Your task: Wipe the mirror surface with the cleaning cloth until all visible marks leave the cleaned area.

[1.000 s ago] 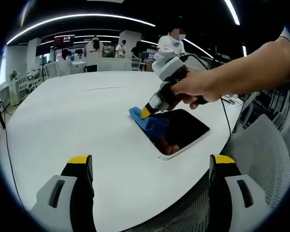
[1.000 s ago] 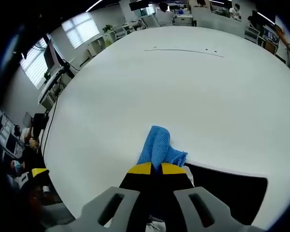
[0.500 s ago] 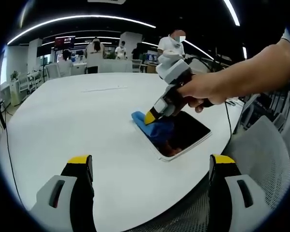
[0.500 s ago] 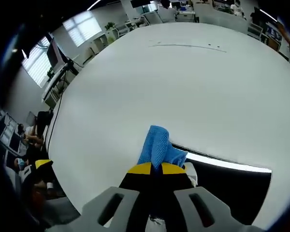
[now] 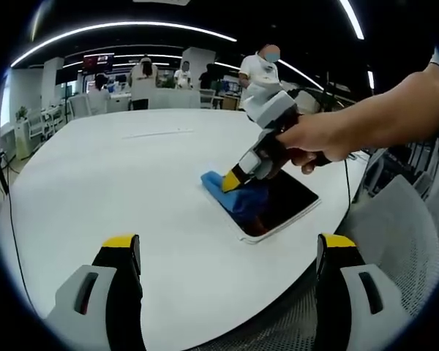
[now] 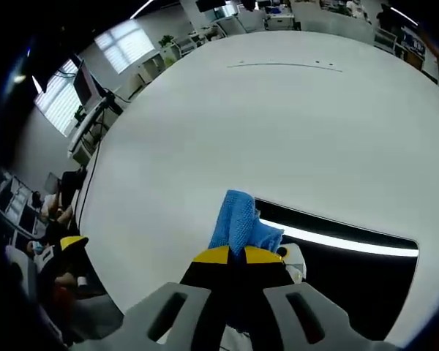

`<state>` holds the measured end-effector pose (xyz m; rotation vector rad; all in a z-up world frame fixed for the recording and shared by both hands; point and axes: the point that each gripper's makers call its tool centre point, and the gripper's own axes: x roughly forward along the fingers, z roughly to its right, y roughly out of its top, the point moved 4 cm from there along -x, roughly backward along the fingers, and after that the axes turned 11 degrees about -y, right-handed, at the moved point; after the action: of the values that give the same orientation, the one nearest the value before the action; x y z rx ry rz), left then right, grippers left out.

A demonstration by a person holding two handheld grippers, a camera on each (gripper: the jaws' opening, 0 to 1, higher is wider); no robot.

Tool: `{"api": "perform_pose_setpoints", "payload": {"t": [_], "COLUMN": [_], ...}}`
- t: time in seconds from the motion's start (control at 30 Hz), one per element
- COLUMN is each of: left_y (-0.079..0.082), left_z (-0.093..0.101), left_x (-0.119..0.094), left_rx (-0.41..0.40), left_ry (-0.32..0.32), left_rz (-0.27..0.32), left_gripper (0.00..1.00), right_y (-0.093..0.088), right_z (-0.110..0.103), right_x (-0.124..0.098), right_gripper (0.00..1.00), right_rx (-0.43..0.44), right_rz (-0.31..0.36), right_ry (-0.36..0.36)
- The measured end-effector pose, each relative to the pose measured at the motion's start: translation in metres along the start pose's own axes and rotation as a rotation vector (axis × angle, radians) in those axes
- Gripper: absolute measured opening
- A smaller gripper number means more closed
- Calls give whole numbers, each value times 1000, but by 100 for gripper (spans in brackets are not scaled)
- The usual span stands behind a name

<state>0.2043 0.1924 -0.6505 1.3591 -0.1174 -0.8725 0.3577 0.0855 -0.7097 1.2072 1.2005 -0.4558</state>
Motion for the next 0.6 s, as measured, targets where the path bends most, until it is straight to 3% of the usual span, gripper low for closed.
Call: {"api": "perform_pose_setpoints", "payload": {"t": [0.6], "left_y": [2], "left_z": [0], "left_x": [0], "left_rx": [6], "left_ry": [-4], "left_rz": [11], "left_gripper": [99], "right_y": [-11], "right_z": [-8], "right_x": [-10], "right_gripper": [0], "right_rx": [-10], "right_rz": [-21], "right_ry": [10]}}
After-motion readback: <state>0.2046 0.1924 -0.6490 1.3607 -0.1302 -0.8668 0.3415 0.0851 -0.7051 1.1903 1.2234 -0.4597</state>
